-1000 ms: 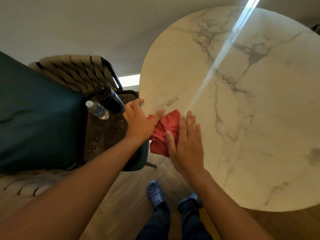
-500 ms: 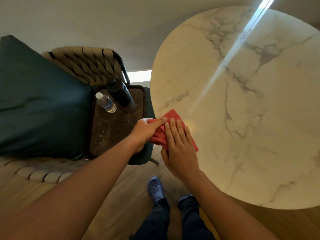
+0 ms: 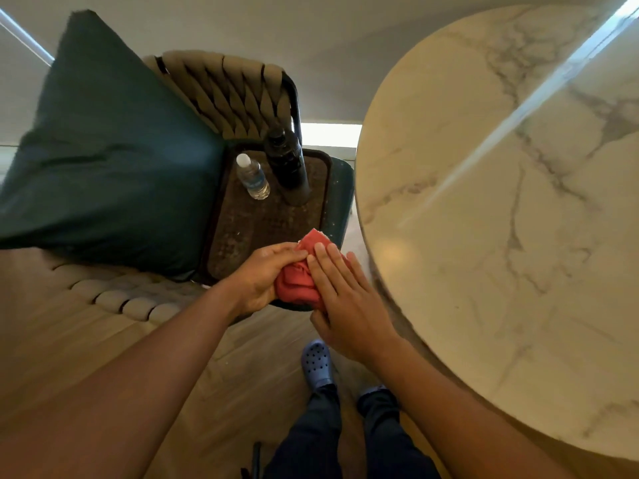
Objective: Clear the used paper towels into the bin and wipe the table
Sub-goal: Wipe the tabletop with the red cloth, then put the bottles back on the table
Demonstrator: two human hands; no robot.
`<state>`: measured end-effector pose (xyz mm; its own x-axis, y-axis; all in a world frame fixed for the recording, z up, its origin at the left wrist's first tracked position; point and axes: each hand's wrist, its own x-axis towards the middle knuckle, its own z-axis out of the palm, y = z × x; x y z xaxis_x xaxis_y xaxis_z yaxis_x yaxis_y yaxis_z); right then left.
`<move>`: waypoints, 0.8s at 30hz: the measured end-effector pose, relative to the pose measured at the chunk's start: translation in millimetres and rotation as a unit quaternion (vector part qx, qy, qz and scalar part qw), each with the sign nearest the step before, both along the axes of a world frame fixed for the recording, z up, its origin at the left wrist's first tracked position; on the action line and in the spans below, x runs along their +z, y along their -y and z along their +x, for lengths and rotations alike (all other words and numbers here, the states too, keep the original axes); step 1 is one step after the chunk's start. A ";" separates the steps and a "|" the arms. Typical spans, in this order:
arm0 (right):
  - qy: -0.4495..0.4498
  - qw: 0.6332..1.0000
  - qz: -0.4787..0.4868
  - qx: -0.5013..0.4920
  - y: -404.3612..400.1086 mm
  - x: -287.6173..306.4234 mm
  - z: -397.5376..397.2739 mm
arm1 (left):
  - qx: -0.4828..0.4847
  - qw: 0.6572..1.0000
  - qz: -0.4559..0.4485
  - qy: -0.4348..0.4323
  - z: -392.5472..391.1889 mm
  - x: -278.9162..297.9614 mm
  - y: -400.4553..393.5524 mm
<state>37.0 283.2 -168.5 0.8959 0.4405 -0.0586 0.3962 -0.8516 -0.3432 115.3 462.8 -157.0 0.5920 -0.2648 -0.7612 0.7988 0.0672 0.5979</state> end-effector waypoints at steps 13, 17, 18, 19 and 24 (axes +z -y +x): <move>-0.511 0.390 0.582 -0.498 -63.3 -79.3 28.1 | 0.076 0.997 0.017 0.018 8.2 -47.6 -44.0; -0.460 0.417 0.597 -0.508 -71.8 -96.5 47.5 | 0.099 0.992 0.071 0.020 19.7 -65.7 -57.5; -0.442 0.458 0.581 -0.507 -72.8 -101.8 53.0 | 0.096 0.990 0.099 0.022 23.3 -70.9 -62.2; -0.424 0.495 0.570 -0.501 -72.9 -103.8 56.7 | 0.088 0.987 0.130 0.029 25.4 -74.9 -66.2; -0.354 0.681 0.474 -0.431 -80.2 -122.9 80.1 | 0.075 0.967 0.235 0.056 39.3 -102.6 -80.5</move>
<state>117.1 363.5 -291.4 0.7403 -0.0911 -0.6661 -0.6618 0.0753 -0.7459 154.6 543.3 -259.6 0.6829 0.1901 -0.7053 0.7294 -0.1239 0.6728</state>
